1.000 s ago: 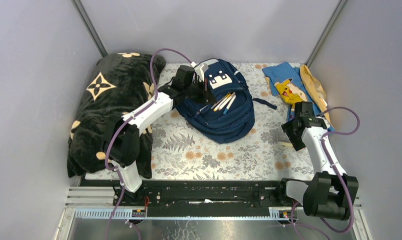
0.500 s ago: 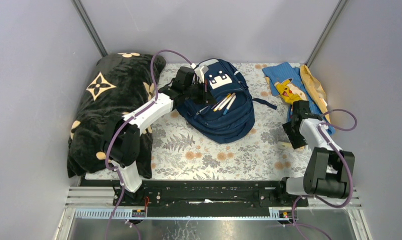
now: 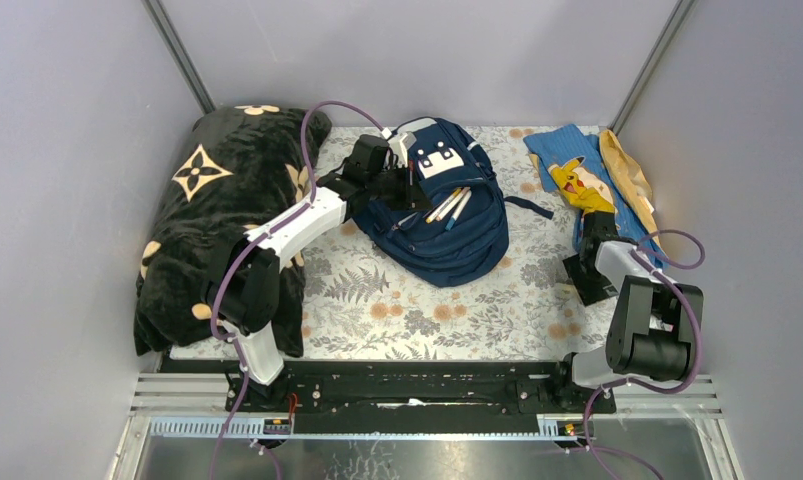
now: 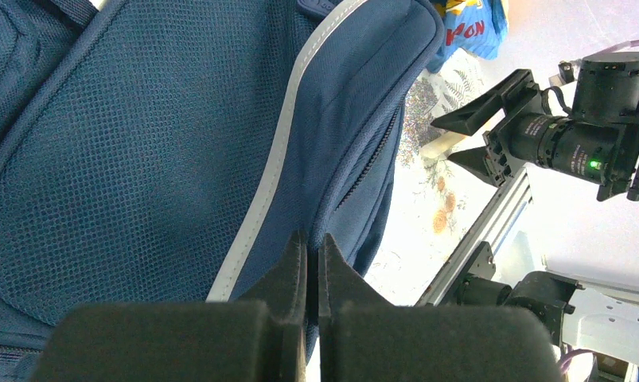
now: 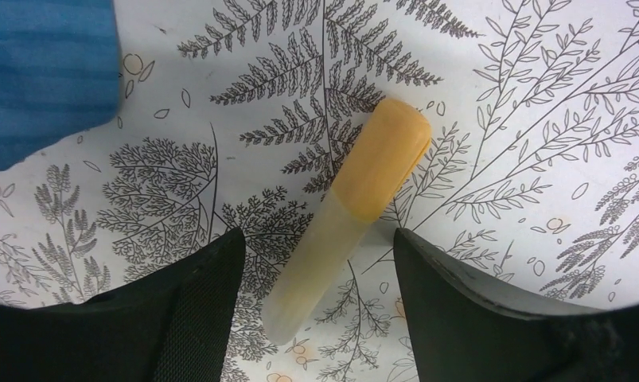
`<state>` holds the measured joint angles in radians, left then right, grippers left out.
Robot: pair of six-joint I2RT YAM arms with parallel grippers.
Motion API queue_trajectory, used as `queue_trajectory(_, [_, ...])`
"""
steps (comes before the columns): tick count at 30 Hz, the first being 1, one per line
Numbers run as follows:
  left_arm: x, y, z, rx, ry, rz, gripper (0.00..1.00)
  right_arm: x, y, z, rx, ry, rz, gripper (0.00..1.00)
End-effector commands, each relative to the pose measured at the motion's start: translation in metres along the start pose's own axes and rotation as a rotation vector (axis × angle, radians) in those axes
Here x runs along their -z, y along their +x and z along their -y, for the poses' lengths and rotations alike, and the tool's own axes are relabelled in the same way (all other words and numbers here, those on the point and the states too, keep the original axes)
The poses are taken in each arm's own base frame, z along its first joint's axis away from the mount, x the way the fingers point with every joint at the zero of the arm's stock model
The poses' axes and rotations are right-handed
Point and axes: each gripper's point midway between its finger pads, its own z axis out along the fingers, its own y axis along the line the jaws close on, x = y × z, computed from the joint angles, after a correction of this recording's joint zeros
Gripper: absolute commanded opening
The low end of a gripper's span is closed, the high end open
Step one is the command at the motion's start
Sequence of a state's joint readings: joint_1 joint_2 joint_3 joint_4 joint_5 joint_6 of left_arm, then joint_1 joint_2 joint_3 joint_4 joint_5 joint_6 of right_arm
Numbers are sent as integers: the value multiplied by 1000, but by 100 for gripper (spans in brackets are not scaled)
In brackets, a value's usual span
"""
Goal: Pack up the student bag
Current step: Pick up the stationery from the center of the board.
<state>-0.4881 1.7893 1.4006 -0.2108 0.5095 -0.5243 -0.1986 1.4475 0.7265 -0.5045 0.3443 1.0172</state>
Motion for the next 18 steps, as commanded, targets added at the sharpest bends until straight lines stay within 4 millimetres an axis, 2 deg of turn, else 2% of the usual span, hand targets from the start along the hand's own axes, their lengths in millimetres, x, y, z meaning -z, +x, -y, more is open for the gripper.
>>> queue_trajectory(1, [2,-4,0,2,7,24,0,-13,13,-5,32,-24,-58,74])
queue_trajectory(4, [1,-5,1,5,14,23,0,-19,26,-2,51,-30,-104,72])
queue_trajectory(6, [1,-5,0,4,12,24,0,-20,29,2,52,-22,-115,66])
queue_trajectory(11, [1,-5,-1,3,7,24,0,-18,34,7,47,-30,-121,42])
queue_trajectory(13, [1,-5,0,5,10,22,0,-18,35,8,49,-37,-123,28])
queue_trajectory(16, [1,-5,0,5,11,22,0,-12,40,4,69,-69,-159,0])
queue_trajectory(18, [1,-6,1,4,13,22,0,-5,42,-2,93,-105,-184,0])
